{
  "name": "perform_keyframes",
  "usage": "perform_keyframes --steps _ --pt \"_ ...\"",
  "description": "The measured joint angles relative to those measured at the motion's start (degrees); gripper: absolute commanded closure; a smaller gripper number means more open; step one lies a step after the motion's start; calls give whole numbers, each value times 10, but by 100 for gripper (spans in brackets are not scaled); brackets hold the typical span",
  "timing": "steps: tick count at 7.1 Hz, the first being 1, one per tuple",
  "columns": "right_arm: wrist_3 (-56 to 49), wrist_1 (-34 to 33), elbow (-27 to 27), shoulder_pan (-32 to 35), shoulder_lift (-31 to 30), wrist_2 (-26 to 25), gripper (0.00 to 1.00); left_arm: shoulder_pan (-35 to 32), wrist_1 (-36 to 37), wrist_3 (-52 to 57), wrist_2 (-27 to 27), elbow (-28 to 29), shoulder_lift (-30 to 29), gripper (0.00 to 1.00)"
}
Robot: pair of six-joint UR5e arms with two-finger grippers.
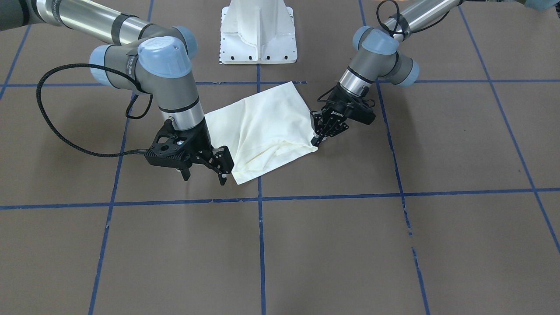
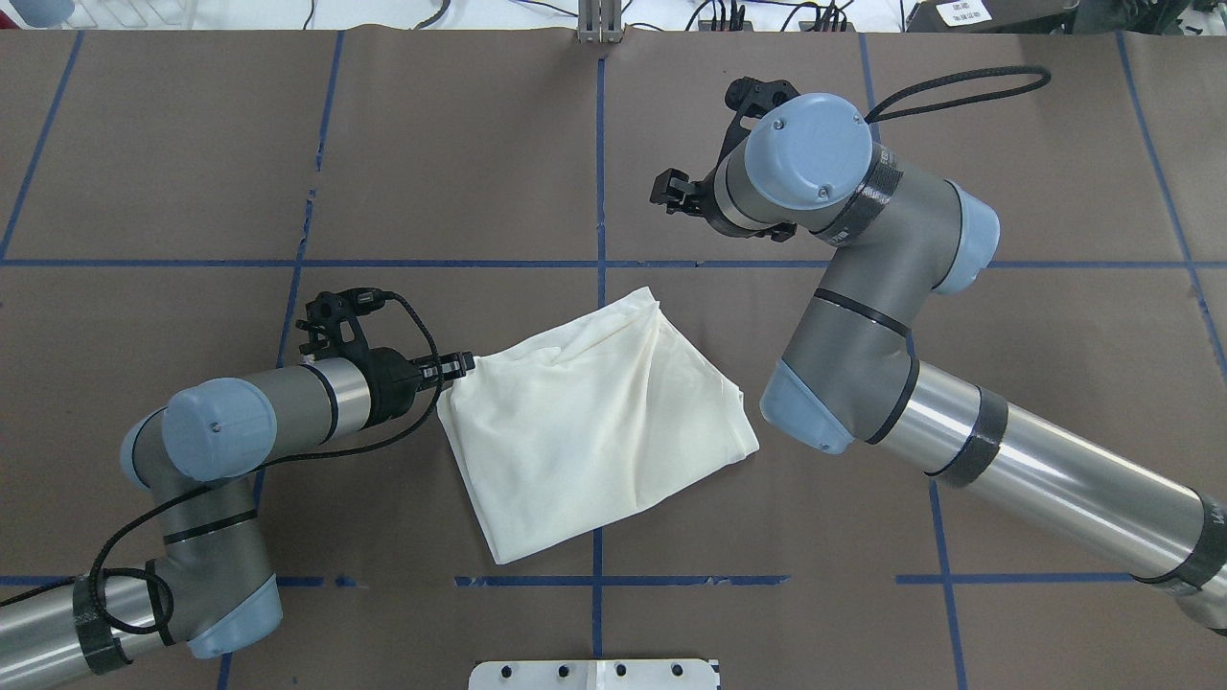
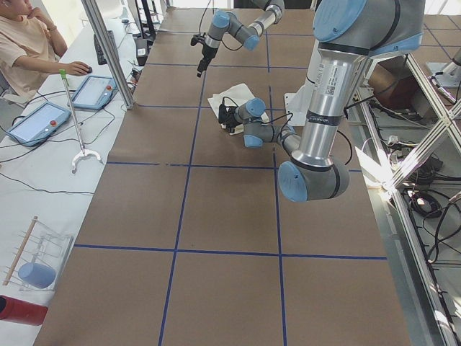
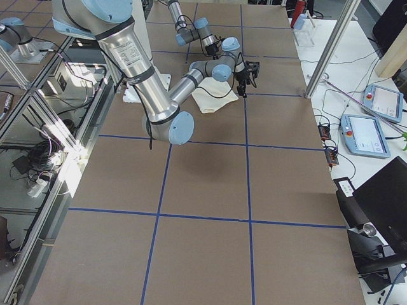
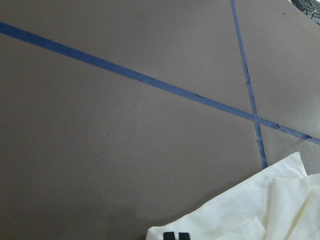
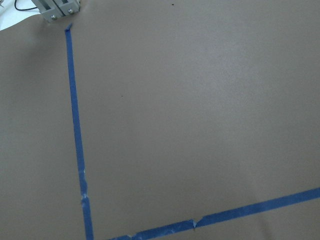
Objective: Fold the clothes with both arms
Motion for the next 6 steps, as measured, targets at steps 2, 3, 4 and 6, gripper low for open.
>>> perform_keyframes --steps 2,3,4,6 --pt "0 0 0 0 -3 0 0 -8 -6 49 -4 -12 27 100" --pt "0 1 0 0 -4 0 0 -17 -8 66 -6 -13 36 100" --pt "-1 1 -1 0 -5 2 0 -25 -9 84 -6 -13 39 78" --pt "-1 1 -1 0 -7 3 0 -30 -9 98 -7 -14 42 0"
